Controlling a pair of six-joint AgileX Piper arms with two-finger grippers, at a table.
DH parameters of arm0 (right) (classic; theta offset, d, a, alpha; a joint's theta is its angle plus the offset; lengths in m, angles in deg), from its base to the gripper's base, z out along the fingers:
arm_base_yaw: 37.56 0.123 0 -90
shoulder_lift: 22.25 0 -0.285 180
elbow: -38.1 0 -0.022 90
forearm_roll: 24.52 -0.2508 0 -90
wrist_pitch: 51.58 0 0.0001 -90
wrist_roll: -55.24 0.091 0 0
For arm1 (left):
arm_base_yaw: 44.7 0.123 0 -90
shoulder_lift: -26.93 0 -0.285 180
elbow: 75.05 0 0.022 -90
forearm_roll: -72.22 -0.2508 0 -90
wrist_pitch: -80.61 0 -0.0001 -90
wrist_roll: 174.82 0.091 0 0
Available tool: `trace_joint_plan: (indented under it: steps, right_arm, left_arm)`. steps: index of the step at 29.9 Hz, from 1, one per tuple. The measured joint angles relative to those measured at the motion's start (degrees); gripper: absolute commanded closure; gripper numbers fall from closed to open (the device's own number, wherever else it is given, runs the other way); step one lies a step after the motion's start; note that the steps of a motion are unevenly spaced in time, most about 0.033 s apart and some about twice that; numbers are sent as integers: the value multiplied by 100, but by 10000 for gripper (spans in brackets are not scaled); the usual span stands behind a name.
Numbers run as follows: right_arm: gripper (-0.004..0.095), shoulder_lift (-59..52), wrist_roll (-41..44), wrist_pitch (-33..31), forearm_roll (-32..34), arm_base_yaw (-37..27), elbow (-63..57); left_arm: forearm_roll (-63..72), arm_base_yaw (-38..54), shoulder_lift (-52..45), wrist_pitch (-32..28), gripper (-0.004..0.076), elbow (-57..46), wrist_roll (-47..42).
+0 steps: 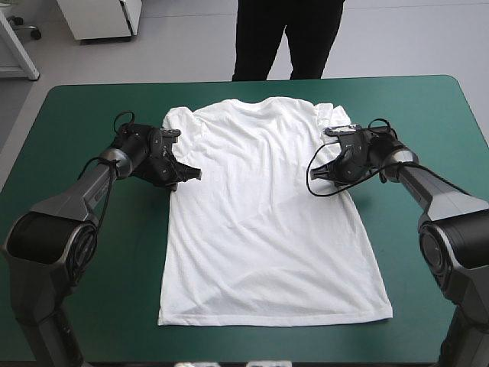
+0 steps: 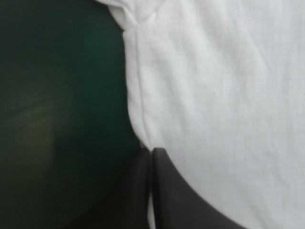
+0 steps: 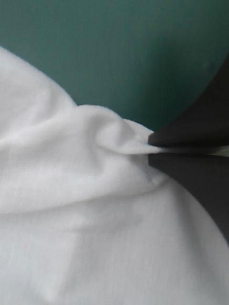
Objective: Fold the cloth
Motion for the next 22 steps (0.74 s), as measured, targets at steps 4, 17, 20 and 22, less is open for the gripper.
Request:
trace_joint_plan:
  steps: [4,17,20,22]
  right_arm:
    - [925,17,0,-298,-7,0,285]
    - [925,-899,0,-1218,-58,13,1672]
    - [925,-1226,33,-1312,25,13,1869]
    - [925,-1453,45,-1364,70,13,1989]
  left_arm:
    - [-95,-11,-90,-41,733,-36,108]
    - [-361,-37,-1769,-107,733,-108,352]
    - [-405,-37,-2217,-114,733,-95,455]
    - [-410,-37,-2487,-89,733,10,503]
